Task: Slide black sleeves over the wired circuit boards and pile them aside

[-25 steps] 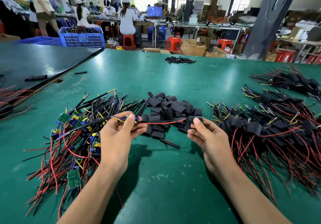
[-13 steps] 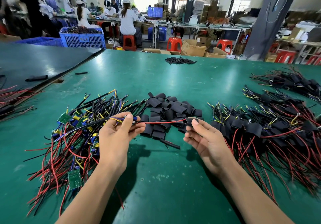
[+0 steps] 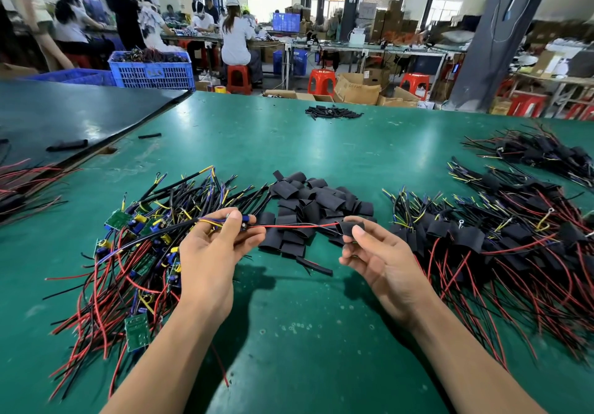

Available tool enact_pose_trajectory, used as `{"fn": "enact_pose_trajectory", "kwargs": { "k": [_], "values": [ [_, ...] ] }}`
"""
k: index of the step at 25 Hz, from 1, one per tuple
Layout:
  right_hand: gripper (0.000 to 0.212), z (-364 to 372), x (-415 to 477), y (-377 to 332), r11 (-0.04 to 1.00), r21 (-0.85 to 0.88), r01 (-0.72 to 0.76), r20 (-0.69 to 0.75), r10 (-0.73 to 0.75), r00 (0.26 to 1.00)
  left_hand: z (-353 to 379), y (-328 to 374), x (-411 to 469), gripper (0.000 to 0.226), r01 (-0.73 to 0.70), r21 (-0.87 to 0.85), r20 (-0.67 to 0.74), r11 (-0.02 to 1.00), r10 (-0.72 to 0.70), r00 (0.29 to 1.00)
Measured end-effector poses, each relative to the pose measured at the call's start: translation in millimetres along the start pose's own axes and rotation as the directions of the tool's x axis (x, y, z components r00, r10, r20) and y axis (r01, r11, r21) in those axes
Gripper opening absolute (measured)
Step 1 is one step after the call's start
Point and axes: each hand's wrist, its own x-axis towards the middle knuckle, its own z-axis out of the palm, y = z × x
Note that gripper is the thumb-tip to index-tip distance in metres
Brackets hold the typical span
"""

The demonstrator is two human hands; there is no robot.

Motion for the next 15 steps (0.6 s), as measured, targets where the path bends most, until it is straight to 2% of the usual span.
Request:
{"fn": "enact_pose_trajectory", "kwargs": {
  "k": [15],
  "values": [
    [0.028, -7.5, 3.1, 3.9, 0.994, -0.087, 0.067, 0.013, -0.066, 0.998, -0.8, 0.5, 1.0, 0.01, 0.022, -0.007, -0.007, 1.0, -0.022, 1.0]
  ]
}}
